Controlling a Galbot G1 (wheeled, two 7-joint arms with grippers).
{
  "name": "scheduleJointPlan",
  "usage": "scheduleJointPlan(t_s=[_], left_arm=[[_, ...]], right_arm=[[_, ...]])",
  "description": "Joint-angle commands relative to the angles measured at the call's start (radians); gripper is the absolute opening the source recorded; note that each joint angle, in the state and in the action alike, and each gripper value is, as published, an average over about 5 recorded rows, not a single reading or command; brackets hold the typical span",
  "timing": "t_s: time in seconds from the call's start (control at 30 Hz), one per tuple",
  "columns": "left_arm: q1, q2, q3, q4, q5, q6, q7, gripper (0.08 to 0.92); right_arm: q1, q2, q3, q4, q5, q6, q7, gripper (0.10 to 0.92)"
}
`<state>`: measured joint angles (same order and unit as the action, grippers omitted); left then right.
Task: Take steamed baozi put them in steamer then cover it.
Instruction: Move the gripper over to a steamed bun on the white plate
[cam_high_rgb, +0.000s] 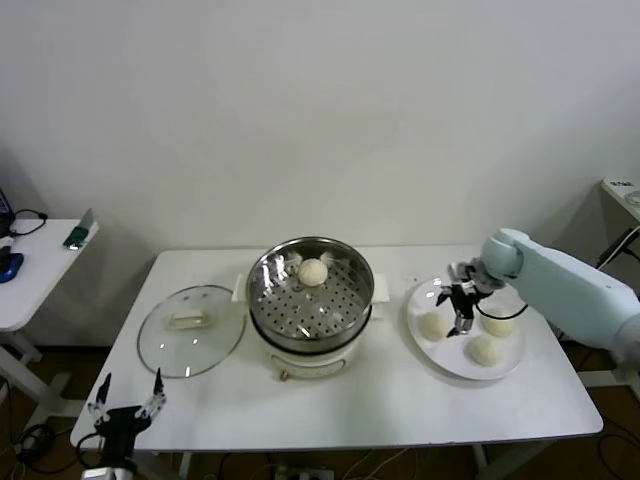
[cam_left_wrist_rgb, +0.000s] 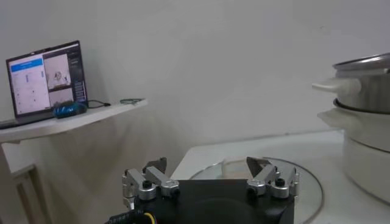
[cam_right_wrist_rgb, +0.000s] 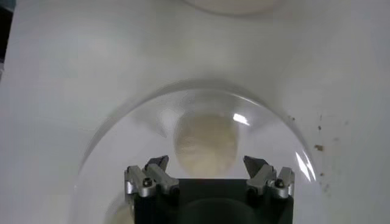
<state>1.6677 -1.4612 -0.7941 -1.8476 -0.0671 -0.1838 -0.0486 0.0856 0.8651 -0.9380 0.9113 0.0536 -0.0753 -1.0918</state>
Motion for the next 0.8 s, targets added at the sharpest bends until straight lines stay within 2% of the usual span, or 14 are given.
scheduleJointPlan(t_s=[0.03, 0.33, 0.57, 0.8], left_arm=[[-0.004, 0.003, 0.0, 0.007, 0.001, 0.0, 0.0, 0.823], [-0.012, 0.004, 0.002, 0.017, 0.004, 0.002, 0.0, 0.823], [-0.013, 0.005, 0.001, 0.02, 0.004, 0.002, 0.0, 0.823], [-0.011, 0.004, 0.002, 0.016, 0.004, 0.002, -0.001, 0.823]], right_arm=[[-0.059, 0.074, 0.049, -0.107, -0.042, 0.007, 0.002, 0.823], [-0.05, 0.116, 0.035, -0.144, -0.049, 0.019, -0.021, 0.816], [-0.034, 0.123, 0.025, -0.154, -0.042, 0.028, -0.035, 0.731], [0.018, 0.098, -0.004, -0.132, 0.006, 0.028, -0.041, 0.699]])
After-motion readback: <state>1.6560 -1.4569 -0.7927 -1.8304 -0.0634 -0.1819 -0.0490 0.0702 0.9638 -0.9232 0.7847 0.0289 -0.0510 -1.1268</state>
